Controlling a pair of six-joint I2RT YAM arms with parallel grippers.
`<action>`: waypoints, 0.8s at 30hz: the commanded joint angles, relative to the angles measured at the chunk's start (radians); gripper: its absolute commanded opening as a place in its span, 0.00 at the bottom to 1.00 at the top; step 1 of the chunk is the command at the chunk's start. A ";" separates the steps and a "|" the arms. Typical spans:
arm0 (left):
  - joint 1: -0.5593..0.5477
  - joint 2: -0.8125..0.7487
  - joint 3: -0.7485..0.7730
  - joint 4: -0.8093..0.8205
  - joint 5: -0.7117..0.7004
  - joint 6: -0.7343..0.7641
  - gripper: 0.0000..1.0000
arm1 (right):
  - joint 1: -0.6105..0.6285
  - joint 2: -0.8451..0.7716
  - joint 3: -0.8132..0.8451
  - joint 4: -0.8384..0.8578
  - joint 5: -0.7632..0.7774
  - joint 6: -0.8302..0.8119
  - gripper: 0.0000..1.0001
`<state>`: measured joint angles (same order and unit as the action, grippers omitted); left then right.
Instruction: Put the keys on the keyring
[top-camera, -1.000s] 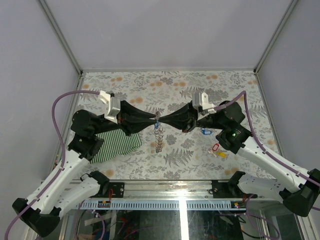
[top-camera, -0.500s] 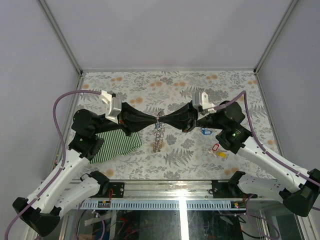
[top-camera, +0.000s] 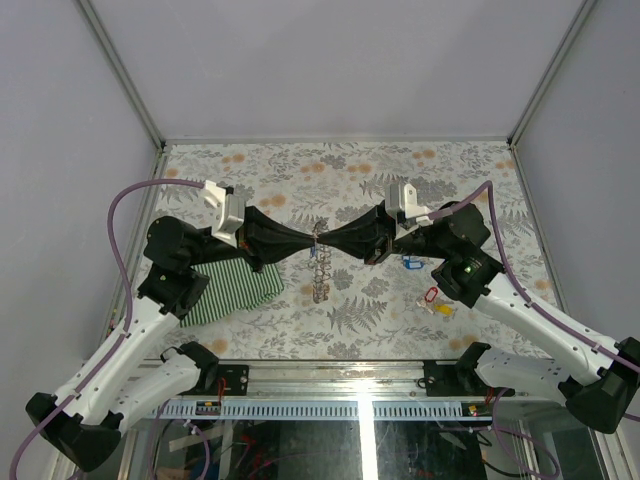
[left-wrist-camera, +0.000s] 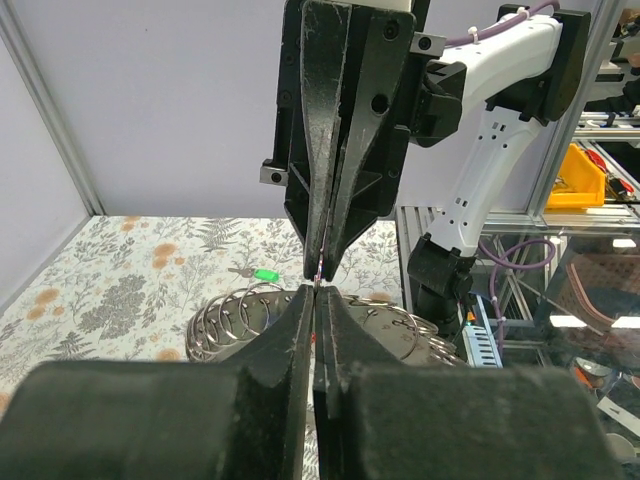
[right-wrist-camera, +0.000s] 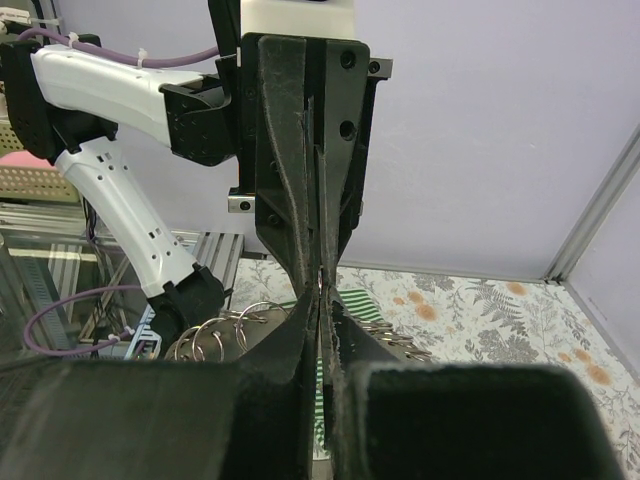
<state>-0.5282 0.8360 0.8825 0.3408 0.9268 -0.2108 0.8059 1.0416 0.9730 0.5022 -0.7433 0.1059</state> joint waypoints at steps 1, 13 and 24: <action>-0.001 -0.001 0.031 0.032 0.004 -0.003 0.00 | 0.011 -0.007 0.041 0.087 0.005 0.011 0.00; -0.001 -0.015 0.008 0.142 0.021 -0.079 0.00 | 0.011 -0.026 0.013 0.095 0.004 0.010 0.31; -0.001 -0.014 0.017 0.144 0.037 -0.081 0.00 | 0.010 0.000 0.021 0.111 -0.018 0.030 0.27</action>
<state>-0.5282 0.8349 0.8825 0.4084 0.9512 -0.2802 0.8062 1.0409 0.9726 0.5373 -0.7460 0.1188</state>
